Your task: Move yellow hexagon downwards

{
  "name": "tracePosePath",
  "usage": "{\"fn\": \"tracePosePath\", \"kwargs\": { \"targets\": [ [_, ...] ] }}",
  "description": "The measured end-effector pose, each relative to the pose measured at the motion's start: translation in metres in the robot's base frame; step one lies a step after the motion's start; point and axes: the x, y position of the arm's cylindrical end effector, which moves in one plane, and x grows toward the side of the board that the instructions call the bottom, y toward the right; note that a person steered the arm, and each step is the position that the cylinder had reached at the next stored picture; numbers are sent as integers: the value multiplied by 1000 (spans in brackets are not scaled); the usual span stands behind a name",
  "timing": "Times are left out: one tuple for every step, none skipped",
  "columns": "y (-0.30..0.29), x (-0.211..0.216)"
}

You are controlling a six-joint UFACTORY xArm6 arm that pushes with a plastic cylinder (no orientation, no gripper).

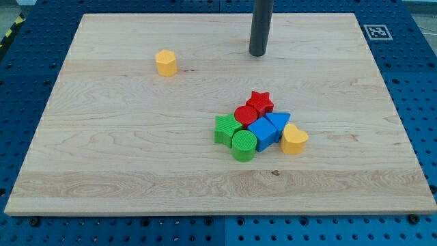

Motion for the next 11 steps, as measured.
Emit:
{"fn": "tracePosePath", "kwargs": {
  "targets": [
    [-55, -14],
    [-90, -12],
    [-124, 9],
    [-125, 39],
    [-132, 39],
    [-134, 24],
    [-177, 18],
    [-202, 38],
    [-202, 51],
    [-202, 51],
    [-210, 46]
  ]
}}
